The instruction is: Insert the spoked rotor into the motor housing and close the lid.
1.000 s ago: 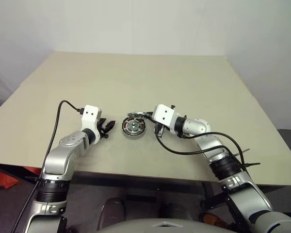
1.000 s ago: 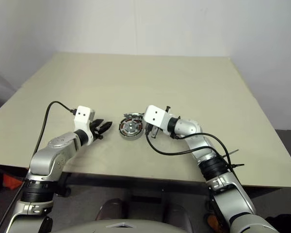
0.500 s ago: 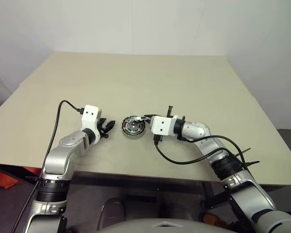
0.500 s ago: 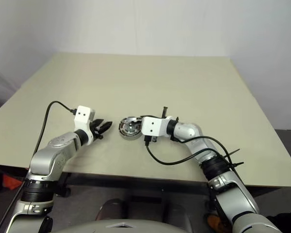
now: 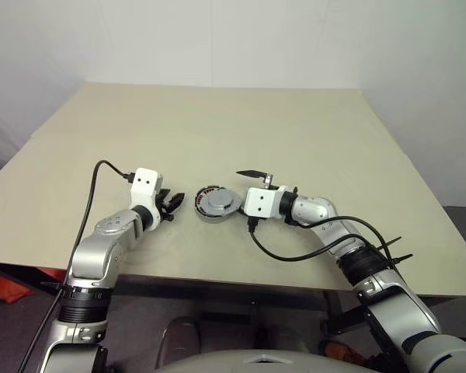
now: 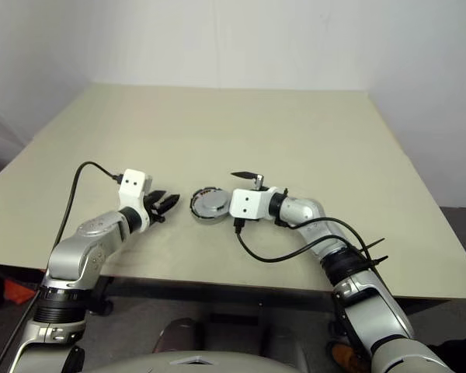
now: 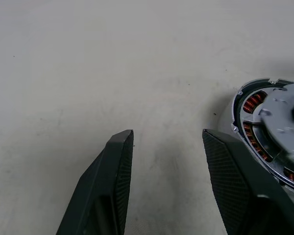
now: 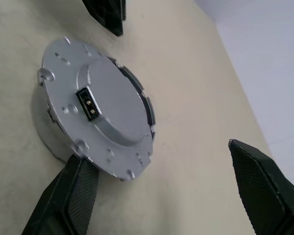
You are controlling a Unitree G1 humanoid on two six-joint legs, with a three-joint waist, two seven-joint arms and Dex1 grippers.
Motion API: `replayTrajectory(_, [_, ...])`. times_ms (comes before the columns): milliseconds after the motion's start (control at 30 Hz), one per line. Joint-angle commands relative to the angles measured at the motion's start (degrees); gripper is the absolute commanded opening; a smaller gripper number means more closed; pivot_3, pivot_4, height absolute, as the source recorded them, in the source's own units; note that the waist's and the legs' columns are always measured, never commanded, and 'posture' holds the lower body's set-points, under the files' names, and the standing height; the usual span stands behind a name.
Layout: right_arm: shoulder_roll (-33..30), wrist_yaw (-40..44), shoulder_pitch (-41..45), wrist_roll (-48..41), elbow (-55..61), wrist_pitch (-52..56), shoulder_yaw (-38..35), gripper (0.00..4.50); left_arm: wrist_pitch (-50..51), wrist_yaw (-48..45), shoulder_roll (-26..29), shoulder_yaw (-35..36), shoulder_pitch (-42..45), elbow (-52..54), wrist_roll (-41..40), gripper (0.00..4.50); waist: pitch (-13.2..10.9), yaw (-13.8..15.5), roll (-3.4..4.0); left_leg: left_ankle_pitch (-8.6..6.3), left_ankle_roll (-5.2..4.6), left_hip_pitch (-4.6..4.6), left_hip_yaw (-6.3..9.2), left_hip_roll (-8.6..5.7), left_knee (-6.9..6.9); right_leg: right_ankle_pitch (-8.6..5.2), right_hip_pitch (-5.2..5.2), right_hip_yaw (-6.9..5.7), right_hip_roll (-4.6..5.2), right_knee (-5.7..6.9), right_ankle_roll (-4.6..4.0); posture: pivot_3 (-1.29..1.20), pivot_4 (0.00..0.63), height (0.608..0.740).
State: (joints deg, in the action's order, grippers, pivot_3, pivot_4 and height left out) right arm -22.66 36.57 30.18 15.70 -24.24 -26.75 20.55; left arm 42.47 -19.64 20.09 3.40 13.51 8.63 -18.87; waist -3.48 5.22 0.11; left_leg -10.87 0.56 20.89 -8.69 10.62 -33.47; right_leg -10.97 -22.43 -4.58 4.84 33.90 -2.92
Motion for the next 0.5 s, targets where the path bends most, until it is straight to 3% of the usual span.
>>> replayTrajectory(33, [-0.97,1.45,0.91,-2.05,0.68,-1.70,-1.07,4.46,-0.97,0.01,0.06,0.46,1.33,0.77,0.32,2.37,0.00,0.00,0.00,0.00,-0.01,0.00,0.00,0.00,-0.01,0.00,0.00,0.00,0.00,0.00,0.00,0.00,0.000,0.740])
replayTrajectory(500, [-6.74,5.44,2.12,-0.21,-4.11,5.05,-2.18,4.46,-1.37,-0.52,-0.01,0.13,1.95,0.05,0.30,2.37,0.00,0.00,0.00,-0.22,-0.33,0.13,-0.01,0.08,-0.66,0.00,0.10,0.00,0.01,0.14,0.00,0.00,0.000,0.740])
